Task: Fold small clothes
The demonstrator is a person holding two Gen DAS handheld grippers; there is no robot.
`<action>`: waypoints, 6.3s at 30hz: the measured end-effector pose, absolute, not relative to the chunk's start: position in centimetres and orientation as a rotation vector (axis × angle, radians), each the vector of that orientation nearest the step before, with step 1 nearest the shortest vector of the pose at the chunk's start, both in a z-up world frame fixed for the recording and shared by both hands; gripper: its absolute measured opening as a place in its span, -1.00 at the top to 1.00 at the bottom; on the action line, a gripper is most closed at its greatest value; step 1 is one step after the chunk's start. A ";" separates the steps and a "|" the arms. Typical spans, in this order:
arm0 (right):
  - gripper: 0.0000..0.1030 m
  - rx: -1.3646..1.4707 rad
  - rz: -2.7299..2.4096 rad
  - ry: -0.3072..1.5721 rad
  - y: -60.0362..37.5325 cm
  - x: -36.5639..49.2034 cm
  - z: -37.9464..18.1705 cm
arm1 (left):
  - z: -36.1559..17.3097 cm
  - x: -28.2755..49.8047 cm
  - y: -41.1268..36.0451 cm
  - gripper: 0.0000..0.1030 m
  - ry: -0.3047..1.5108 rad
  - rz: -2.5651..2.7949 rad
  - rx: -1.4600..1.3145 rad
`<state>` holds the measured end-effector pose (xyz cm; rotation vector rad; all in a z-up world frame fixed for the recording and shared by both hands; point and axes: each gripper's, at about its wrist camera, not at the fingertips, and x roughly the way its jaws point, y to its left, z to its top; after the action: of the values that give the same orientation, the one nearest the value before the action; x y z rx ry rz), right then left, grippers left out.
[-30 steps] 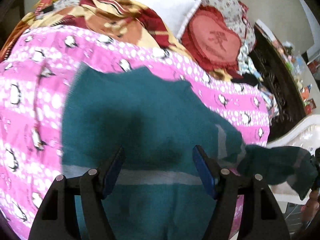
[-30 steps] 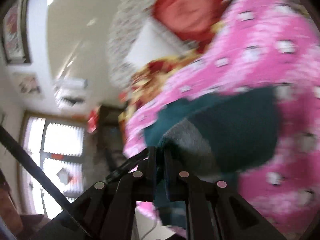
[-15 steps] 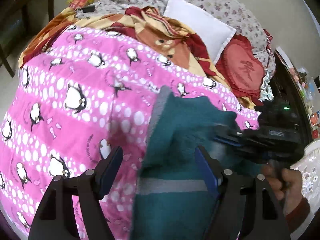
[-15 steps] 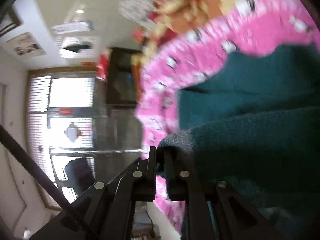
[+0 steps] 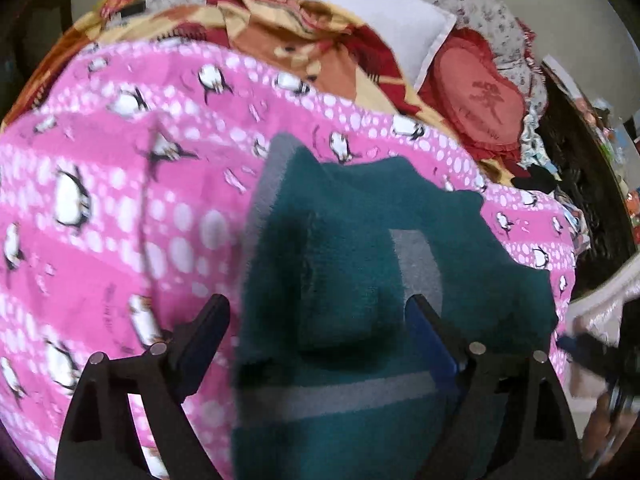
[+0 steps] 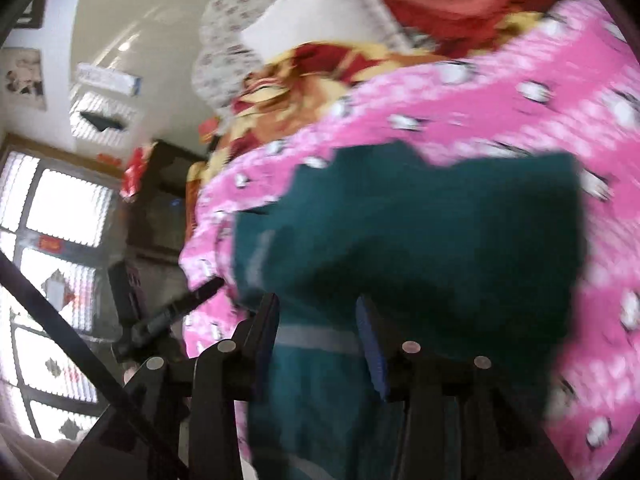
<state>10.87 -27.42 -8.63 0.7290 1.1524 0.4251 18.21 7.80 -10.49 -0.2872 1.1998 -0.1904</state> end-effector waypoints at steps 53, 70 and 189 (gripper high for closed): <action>0.39 0.379 0.180 1.101 -32.8 10.2 -6.9 | -5.9 17.6 7.9 0.61 1.106 -0.123 -0.153; 0.74 0.380 0.174 1.253 -30.0 8.2 -13.9 | -10.7 17.6 3.1 0.33 1.169 -0.155 -0.028; 0.86 0.946 0.390 0.931 -36.5 15.0 -7.6 | -5.6 23.1 10.1 0.88 1.203 -0.435 -0.482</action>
<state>15.01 -36.46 -7.59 0.9457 0.9313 0.3899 23.13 10.08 -5.59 -0.4825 1.2025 -0.4352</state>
